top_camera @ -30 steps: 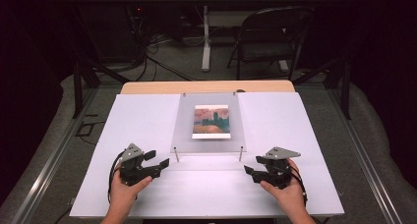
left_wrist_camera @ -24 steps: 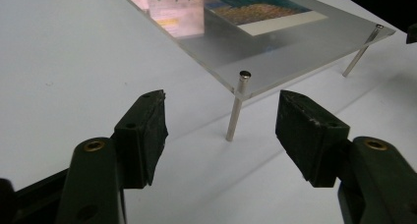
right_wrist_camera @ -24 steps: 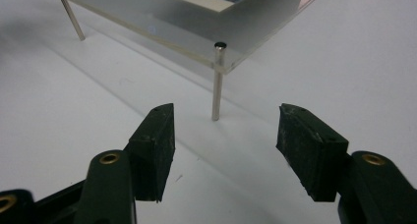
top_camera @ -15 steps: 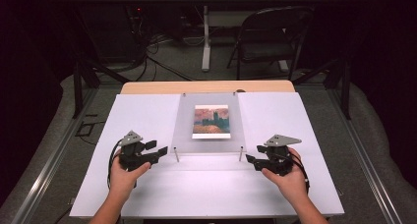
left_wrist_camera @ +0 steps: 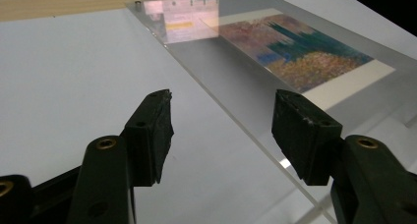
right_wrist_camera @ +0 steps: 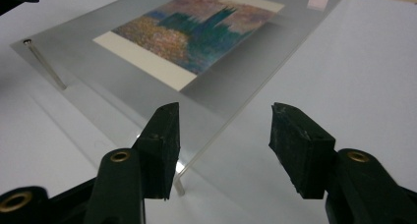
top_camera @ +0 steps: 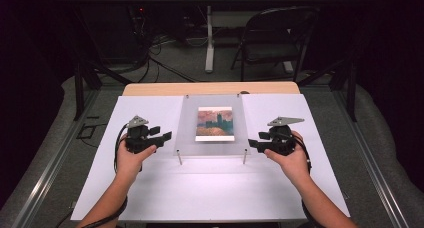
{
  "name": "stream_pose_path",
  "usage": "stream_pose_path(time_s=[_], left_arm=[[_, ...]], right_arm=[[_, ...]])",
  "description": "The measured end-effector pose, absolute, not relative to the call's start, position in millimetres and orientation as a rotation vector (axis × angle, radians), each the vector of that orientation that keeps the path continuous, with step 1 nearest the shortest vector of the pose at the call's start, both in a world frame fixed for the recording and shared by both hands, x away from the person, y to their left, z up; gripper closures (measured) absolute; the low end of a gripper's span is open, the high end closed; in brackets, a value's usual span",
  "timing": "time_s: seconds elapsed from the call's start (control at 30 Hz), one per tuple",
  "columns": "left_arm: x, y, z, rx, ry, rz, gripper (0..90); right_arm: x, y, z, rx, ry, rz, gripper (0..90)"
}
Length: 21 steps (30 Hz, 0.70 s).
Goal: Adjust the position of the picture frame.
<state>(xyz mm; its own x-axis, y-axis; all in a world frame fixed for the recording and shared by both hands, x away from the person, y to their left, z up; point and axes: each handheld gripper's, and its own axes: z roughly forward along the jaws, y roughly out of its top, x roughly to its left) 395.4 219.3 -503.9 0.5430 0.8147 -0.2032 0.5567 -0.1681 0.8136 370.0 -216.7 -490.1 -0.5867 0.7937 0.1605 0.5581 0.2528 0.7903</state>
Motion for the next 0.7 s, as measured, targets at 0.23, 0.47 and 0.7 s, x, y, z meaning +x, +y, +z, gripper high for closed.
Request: stream_pose_path(time_s=[0.23,0.47,0.7], left_arm=[[416,213,-495,1.859,1.126,0.386,38.0],[439,206,-492,1.833,1.138,0.365,36.7],[461,201,-496,1.838,1.182,0.338,36.8]], right_arm=[[397,-213,-481,1.273,2.222,1.243,43.9],[430,-209,-484,1.284,2.182,1.192,43.6],[457,-207,-487,1.357,2.127,1.218,42.4]])
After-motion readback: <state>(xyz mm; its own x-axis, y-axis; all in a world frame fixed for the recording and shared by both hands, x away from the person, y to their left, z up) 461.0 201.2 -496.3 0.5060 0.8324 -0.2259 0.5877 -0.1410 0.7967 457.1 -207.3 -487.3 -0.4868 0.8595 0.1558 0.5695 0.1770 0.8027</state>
